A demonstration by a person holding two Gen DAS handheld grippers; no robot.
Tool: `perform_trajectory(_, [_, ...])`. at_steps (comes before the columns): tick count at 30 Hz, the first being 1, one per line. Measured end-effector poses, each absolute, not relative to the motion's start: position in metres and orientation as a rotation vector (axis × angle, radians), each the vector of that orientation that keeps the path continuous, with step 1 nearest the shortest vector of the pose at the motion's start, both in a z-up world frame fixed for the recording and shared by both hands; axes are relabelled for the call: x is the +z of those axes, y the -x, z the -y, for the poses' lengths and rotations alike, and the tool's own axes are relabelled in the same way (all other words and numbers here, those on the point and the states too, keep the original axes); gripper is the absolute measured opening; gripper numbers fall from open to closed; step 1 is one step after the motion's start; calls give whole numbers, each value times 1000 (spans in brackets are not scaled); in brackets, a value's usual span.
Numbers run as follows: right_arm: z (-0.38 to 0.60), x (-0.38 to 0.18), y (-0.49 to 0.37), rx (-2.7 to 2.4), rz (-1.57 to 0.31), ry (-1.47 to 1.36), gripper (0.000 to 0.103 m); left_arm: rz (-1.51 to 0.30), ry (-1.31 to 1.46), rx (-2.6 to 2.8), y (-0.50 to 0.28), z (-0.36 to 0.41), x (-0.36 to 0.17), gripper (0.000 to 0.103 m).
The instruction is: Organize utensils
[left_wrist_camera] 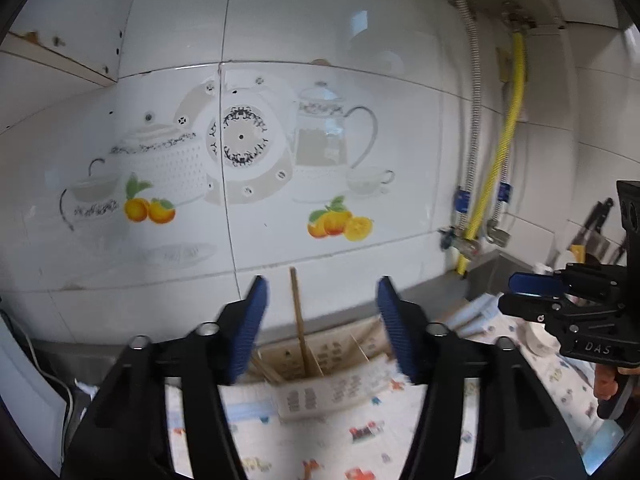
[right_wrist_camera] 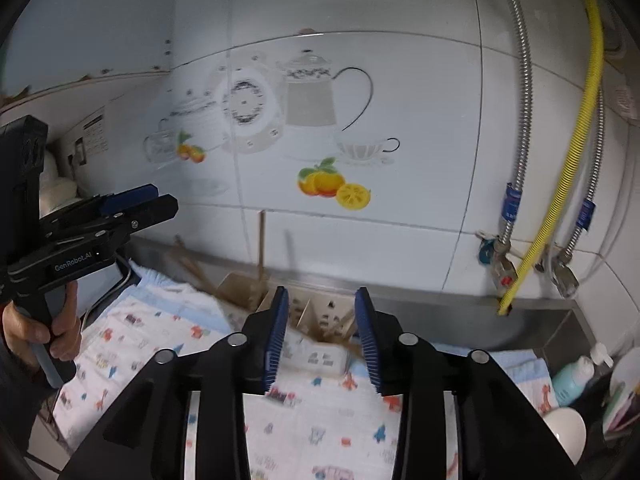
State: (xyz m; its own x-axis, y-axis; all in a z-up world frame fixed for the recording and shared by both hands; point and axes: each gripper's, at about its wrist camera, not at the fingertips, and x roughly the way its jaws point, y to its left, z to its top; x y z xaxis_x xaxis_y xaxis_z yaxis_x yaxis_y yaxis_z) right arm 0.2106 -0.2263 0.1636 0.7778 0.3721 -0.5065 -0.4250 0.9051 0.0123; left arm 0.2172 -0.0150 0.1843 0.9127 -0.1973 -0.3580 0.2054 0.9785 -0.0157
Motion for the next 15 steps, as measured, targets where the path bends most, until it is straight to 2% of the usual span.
perform_trajectory(5, [225,143,-158,436,-536,133,50,-366,-15,-209,-163,16,169,91])
perform_trajectory(7, [224,130,-135,433,-543,137,53,-371,-17,-209,-141,16,158,97])
perform_trajectory(15, [226,80,-73,367,-580,135,70,-442,10,-180,-84,2,112,98])
